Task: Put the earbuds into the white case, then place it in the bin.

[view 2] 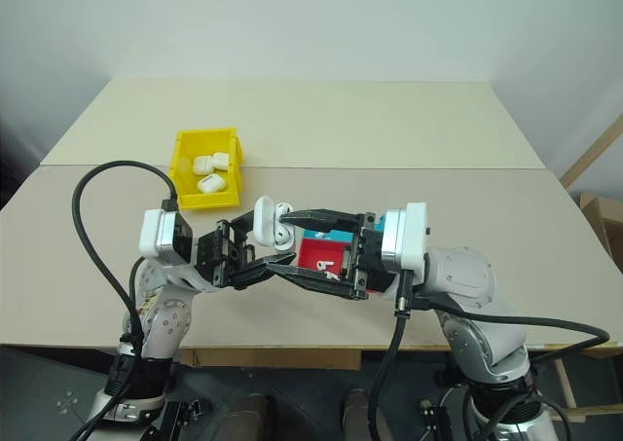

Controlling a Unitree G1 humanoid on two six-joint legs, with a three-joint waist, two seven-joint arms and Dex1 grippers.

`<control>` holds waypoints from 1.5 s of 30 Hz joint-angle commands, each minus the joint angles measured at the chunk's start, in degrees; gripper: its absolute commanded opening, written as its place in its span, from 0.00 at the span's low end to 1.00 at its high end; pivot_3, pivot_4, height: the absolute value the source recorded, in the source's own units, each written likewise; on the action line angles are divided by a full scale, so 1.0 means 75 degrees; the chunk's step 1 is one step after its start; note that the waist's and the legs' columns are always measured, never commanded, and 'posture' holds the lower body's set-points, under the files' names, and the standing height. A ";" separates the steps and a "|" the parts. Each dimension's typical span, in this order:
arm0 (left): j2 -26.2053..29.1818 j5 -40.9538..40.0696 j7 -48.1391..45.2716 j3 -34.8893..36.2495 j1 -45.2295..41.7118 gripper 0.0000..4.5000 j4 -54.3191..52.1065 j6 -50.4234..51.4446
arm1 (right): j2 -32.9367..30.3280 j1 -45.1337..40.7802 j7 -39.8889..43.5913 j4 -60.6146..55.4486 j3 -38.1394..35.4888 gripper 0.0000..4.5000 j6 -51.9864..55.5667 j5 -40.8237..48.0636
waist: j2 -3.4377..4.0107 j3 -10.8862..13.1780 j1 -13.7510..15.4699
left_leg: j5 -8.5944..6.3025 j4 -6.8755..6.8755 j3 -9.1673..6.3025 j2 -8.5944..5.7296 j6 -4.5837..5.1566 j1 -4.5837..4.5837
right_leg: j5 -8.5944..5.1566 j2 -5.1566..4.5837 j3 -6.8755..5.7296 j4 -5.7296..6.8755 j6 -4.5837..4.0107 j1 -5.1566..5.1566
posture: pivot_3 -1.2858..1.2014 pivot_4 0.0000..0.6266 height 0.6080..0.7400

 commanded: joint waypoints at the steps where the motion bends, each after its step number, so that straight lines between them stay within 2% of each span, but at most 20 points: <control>1: 0.0049 0.0067 -0.0113 0.0116 -0.0212 0.62 0.0090 -0.0267 | -0.0312 -0.0135 0.0273 0.0211 -0.0742 0.67 -0.0076 0.0509 | -0.0001 0.0000 0.0006 | 0.0000 0.0003 0.0000 0.0000 0.0000 0.0000 | 0.0000 0.0000 0.0000 0.0000 0.0000 0.0002 | 0.52 0.24 1.00; 5: 0.0252 0.0328 -0.0158 0.0099 -0.0401 0.62 0.0437 -0.0305 | -0.1361 -0.1089 0.0850 0.0735 -0.1317 0.67 0.0544 0.1065 | 0.0000 0.0001 -0.0006 | 0.0000 0.0004 0.0000 -0.0002 0.0000 -0.0001 | 0.0000 -0.0001 0.0000 0.0000 0.0000 0.0001 | 0.52 0.24 1.00; 7: 0.0385 0.0540 -0.0012 0.0044 -0.0475 0.62 0.0501 -0.0179 | -0.1879 -0.1935 0.1071 0.1086 -0.1277 0.58 0.1085 0.1279 | 0.0000 0.0001 -0.0036 | 0.0000 0.0004 0.0002 0.0000 0.0001 0.0002 | 0.0000 0.0001 0.0002 0.0003 0.0000 -0.0001 | 0.52 0.24 1.00; 9: 0.0456 0.0717 0.0099 0.0003 -0.0599 0.62 0.0574 -0.0119 | -0.2494 -0.2904 0.1462 0.1489 -0.0837 0.46 0.1627 0.0984 | 0.0002 0.0002 -0.0036 | 0.0000 -0.0001 0.0001 0.0003 0.0001 0.0004 | 0.0000 0.0004 0.0003 0.0003 0.0000 -0.0001 | 0.52 0.24 1.00; 11: 0.0514 0.0871 0.0172 -0.0037 -0.0715 0.62 0.0634 -0.0106 | -0.2834 -0.3743 0.1746 0.1835 -0.0321 0.29 0.2122 0.0675 | 0.0002 0.0002 -0.0017 | 0.0000 -0.0001 0.0000 0.0003 0.0001 0.0000 | 0.0000 0.0004 0.0001 0.0000 0.0000 -0.0006 | 0.52 0.24 1.00; 14: 0.0616 0.1233 0.0342 -0.0135 -0.0936 0.62 0.0791 -0.0118 | -0.2829 -0.5129 0.1909 0.2431 0.0357 0.05 0.3115 0.0595 | 0.0002 0.0002 -0.0021 | 0.0000 0.0000 0.0006 0.0003 0.0002 -0.0005 | 0.0000 0.0001 0.0004 -0.0003 0.0000 -0.0010 | 0.52 0.24 1.00; 15: 0.0604 0.1325 0.0343 -0.0156 -0.1005 0.62 0.0874 -0.0205 | -0.2800 -0.5508 0.2050 0.2550 0.0557 0.01 0.3236 0.0477 | 0.0003 0.0002 -0.0011 | 0.0000 0.0001 0.0003 0.0003 0.0002 -0.0008 | 0.0000 0.0001 0.0001 -0.0003 0.0000 -0.0012 | 0.52 0.24 1.00; 20: 0.0759 0.1892 0.0438 -0.0344 -0.1258 0.62 0.1056 -0.0332 | -0.2704 -0.6968 0.2978 0.2951 0.1435 0.01 0.3555 -0.0089 | 0.0005 0.0004 0.0012 | -0.0001 0.0001 0.0002 0.0001 0.0002 -0.0024 | 0.0000 -0.0005 -0.0004 -0.0006 0.0001 -0.0025 | 0.52 0.24 1.00; 26: 0.0807 0.2063 0.0407 -0.0391 -0.1460 0.62 0.1220 -0.0458 | -0.2173 -0.8249 0.3310 0.3782 0.2727 0.01 0.3561 -0.1552 | 0.0007 0.0004 -0.0003 | -0.0001 0.0003 0.0001 0.0003 0.0002 -0.0018 | 0.0000 -0.0004 -0.0007 0.0006 0.0000 -0.0027 | 0.52 0.24 1.00; 31: 0.0780 0.2140 0.0381 -0.0409 -0.1535 0.62 0.1372 -0.0676 | -0.1978 -0.8318 0.3777 0.3780 0.3487 0.01 0.2870 -0.2654 | 0.0007 0.0005 0.0000 | -0.0001 0.0006 0.0000 0.0002 0.0002 -0.0031 | 0.0000 -0.0005 -0.0009 0.0007 0.0000 -0.0037 | 0.52 0.24 1.00; 45: 0.0717 0.2091 0.0259 -0.0383 -0.1491 0.62 0.1402 -0.0889 | -0.1453 -0.7841 0.4142 0.3701 0.3535 0.01 0.1857 -0.3434 | 0.0007 0.0005 0.0001 | 0.0000 0.0011 -0.0002 0.0002 0.0002 -0.0031 | 0.0000 -0.0007 -0.0010 0.0017 0.0000 -0.0039 | 0.52 0.24 1.00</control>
